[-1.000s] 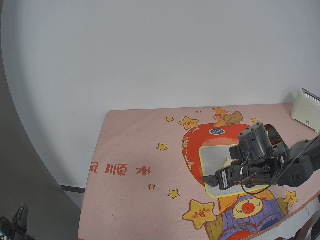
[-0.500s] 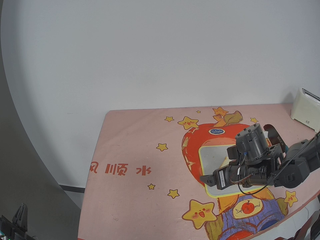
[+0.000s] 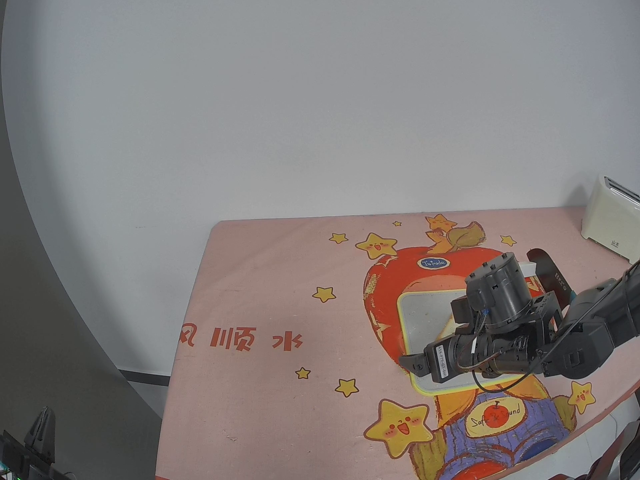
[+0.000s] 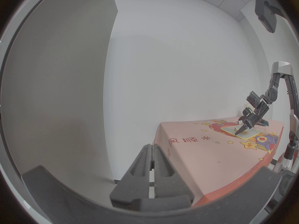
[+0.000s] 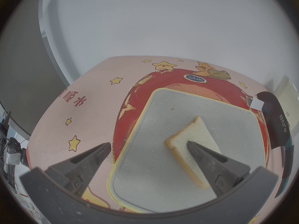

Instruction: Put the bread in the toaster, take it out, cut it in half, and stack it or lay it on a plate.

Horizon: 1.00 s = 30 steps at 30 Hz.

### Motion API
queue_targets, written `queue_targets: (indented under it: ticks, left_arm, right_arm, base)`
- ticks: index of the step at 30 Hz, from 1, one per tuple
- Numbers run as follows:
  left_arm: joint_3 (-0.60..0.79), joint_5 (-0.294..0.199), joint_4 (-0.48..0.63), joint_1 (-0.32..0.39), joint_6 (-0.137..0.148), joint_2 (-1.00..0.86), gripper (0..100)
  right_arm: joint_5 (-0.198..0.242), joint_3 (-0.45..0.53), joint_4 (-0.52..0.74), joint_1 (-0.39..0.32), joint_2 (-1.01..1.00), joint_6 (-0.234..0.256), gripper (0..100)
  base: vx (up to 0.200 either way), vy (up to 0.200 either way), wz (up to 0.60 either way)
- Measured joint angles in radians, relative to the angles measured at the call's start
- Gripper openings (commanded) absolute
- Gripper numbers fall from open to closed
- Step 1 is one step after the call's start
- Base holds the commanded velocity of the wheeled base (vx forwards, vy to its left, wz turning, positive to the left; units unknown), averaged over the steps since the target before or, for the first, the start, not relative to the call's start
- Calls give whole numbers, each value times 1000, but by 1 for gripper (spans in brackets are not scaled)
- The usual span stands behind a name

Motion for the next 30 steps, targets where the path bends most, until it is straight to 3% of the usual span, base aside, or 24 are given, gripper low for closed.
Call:
queue_targets:
  ticks: [30]
  left_arm:
    - [0, 0, 0, 0, 0, 0, 0]
  right_arm:
    - [-14, 0, 1, 1, 13, -1, 100]
  base:
    - [0, 0, 0]
